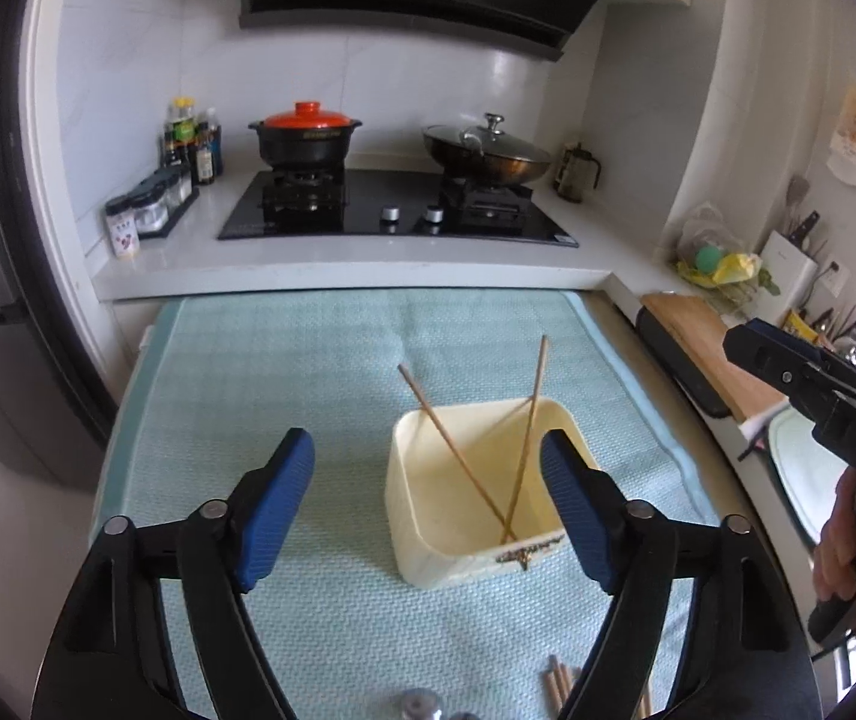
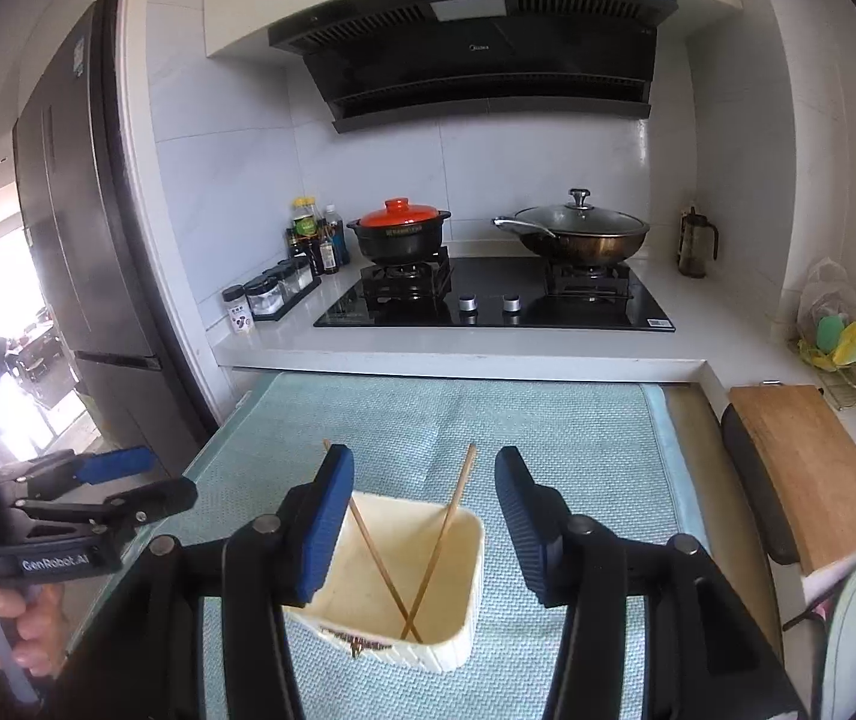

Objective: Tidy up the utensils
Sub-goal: 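Withdraw the right gripper from the caddy back over the table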

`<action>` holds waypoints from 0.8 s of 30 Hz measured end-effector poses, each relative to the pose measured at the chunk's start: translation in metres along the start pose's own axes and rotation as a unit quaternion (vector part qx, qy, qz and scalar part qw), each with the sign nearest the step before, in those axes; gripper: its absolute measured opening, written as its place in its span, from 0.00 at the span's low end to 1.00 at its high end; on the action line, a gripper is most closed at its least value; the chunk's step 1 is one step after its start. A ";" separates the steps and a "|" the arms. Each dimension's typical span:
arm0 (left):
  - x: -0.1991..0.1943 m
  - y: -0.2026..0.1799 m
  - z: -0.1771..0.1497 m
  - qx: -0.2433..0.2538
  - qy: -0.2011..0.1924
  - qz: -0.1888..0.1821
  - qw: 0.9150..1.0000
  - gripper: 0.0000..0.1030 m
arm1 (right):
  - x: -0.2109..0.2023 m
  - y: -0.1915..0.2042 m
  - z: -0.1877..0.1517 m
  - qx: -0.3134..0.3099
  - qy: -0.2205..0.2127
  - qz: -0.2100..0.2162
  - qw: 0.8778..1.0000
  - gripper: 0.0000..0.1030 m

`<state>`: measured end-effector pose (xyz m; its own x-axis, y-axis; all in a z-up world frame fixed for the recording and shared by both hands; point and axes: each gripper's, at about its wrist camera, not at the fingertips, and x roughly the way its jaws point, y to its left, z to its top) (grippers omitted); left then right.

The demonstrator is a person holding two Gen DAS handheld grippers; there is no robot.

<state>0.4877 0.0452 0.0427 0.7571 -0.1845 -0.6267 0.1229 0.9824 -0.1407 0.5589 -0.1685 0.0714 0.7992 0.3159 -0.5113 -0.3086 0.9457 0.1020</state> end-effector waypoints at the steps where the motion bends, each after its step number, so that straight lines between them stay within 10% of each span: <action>1: -0.015 0.000 -0.008 0.004 -0.011 -0.001 1.000 0.87 | -0.014 0.002 -0.007 -0.007 -0.003 0.001 1.000 0.49; 12: -0.139 -0.002 -0.151 0.030 -0.045 0.011 0.998 0.95 | -0.148 0.019 -0.145 -0.066 0.000 -0.028 0.997 0.54; 24: -0.152 0.002 -0.296 -0.040 0.005 0.038 0.998 0.95 | -0.232 0.024 -0.280 -0.010 -0.008 -0.086 0.996 0.55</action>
<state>0.1833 0.0668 -0.0894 0.7558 -0.1095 -0.6456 0.0129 0.9882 -0.1526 0.2213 -0.2401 -0.0468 0.8495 0.1503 -0.5057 -0.1760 0.9844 -0.0031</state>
